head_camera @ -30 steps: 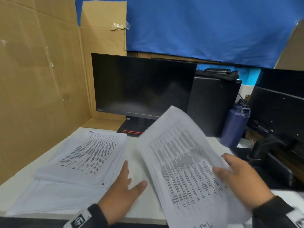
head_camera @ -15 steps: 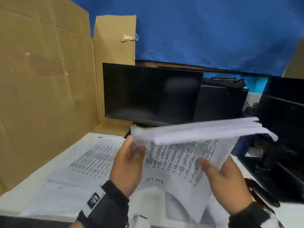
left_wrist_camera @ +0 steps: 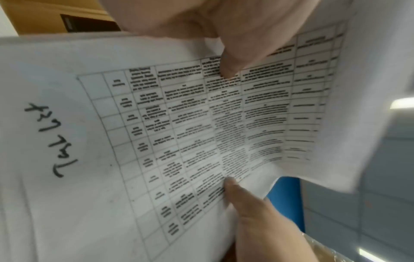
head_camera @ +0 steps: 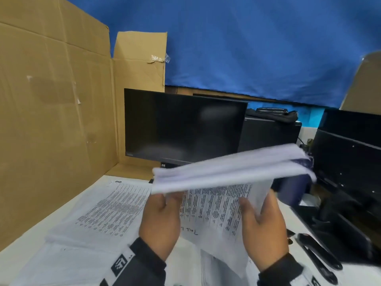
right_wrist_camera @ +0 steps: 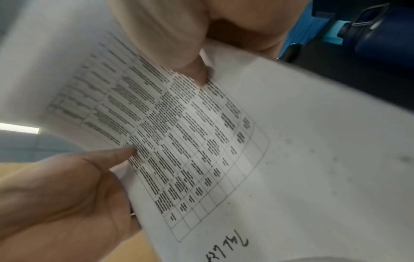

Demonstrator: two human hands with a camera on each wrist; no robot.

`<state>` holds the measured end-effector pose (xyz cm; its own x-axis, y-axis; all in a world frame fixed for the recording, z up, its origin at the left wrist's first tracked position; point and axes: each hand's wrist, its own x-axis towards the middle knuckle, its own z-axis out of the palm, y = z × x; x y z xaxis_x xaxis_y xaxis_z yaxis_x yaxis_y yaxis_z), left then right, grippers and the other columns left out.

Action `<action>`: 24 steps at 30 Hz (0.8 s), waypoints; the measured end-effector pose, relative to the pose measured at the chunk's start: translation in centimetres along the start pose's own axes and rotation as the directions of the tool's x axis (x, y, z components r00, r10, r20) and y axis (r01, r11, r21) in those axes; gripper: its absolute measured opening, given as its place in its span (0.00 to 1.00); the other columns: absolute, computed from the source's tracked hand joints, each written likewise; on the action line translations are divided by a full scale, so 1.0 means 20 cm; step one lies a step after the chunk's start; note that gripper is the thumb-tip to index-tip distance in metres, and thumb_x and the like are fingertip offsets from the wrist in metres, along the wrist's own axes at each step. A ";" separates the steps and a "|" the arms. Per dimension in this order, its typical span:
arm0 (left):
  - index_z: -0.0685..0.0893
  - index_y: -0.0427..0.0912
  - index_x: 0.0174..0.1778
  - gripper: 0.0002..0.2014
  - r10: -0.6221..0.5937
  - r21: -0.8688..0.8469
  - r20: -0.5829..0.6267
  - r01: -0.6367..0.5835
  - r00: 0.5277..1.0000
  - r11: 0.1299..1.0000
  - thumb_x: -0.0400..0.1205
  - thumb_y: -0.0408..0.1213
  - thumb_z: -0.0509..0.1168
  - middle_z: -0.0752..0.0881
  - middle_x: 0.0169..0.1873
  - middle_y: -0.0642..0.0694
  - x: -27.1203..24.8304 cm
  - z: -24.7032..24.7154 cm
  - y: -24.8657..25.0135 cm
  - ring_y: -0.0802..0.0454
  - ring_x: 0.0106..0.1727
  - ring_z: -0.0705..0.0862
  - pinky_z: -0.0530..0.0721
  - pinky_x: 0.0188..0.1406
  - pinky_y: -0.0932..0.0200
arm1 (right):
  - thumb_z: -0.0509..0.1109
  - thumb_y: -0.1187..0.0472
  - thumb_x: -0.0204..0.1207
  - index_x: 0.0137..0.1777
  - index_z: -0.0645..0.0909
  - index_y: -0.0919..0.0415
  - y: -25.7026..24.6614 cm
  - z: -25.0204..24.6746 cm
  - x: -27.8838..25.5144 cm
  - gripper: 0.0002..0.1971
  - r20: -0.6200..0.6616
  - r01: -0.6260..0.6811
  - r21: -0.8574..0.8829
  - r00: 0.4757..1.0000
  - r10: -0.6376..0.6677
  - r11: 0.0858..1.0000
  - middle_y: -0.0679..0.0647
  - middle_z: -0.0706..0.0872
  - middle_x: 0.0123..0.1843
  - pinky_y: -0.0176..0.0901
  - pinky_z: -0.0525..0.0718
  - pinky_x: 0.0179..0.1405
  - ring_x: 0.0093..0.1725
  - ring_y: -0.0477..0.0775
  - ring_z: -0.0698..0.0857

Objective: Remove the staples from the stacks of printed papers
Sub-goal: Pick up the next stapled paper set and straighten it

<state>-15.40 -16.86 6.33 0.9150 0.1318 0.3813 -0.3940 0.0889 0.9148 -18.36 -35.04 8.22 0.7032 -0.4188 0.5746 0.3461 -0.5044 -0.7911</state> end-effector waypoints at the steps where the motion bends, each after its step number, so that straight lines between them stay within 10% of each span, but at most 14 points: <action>1: 0.84 0.65 0.62 0.12 -0.053 -0.020 0.027 0.053 0.998 0.998 0.90 0.41 0.63 0.91 0.55 0.67 0.00 -0.01 0.00 0.70 0.60 0.87 0.82 0.66 0.59 | 0.71 0.66 0.81 0.55 0.78 0.50 0.11 0.02 -0.11 0.10 0.046 -0.007 0.044 0.999 0.004 0.999 0.39 0.89 0.47 0.15 0.76 0.42 0.49 0.27 0.85; 5: 0.83 0.66 0.59 0.12 -0.168 -0.028 0.042 0.170 0.985 0.985 0.87 0.40 0.66 0.93 0.53 0.59 -0.02 -0.03 -0.13 0.54 0.59 0.91 0.86 0.66 0.39 | 0.72 0.62 0.81 0.51 0.79 0.46 0.18 0.03 -0.15 0.08 0.102 -0.111 0.086 0.990 0.102 0.990 0.23 0.87 0.49 0.17 0.77 0.41 0.49 0.25 0.85; 10: 0.84 0.58 0.57 0.13 -0.343 -0.044 0.054 0.346 0.938 0.937 0.86 0.32 0.66 0.94 0.51 0.53 -0.05 -0.08 -0.24 0.47 0.59 0.91 0.84 0.70 0.33 | 0.63 0.70 0.85 0.57 0.80 0.48 0.24 0.06 -0.19 0.14 0.081 -0.217 0.209 0.976 0.205 0.954 0.32 0.90 0.52 0.37 0.79 0.52 0.51 0.31 0.86; 17: 0.89 0.71 0.51 0.18 -0.383 0.008 0.167 0.387 0.908 0.922 0.64 0.57 0.72 0.94 0.55 0.51 -0.07 -0.11 -0.36 0.44 0.62 0.91 0.80 0.74 0.34 | 0.58 0.77 0.83 0.59 0.79 0.50 0.22 0.05 -0.18 0.20 0.108 -0.254 0.231 0.966 0.235 0.939 0.34 0.90 0.48 0.26 0.78 0.43 0.45 0.33 0.86; 24: 0.94 0.63 0.50 0.13 -0.408 0.027 0.210 0.412 0.889 0.911 0.73 0.44 0.70 0.95 0.54 0.47 -0.06 -0.12 -0.37 0.43 0.60 0.92 0.82 0.73 0.34 | 0.55 0.82 0.76 0.53 0.76 0.53 0.22 0.05 -0.18 0.22 0.149 -0.273 0.185 0.957 0.247 0.944 0.35 0.88 0.42 0.42 0.76 0.41 0.37 0.33 0.82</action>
<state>-13.76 -15.28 -1.09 0.9920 -0.1263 -0.0064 0.0203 0.1084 0.9939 -18.73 -35.07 2.45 0.8513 -0.4132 0.3233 0.2501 -0.2221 -0.9424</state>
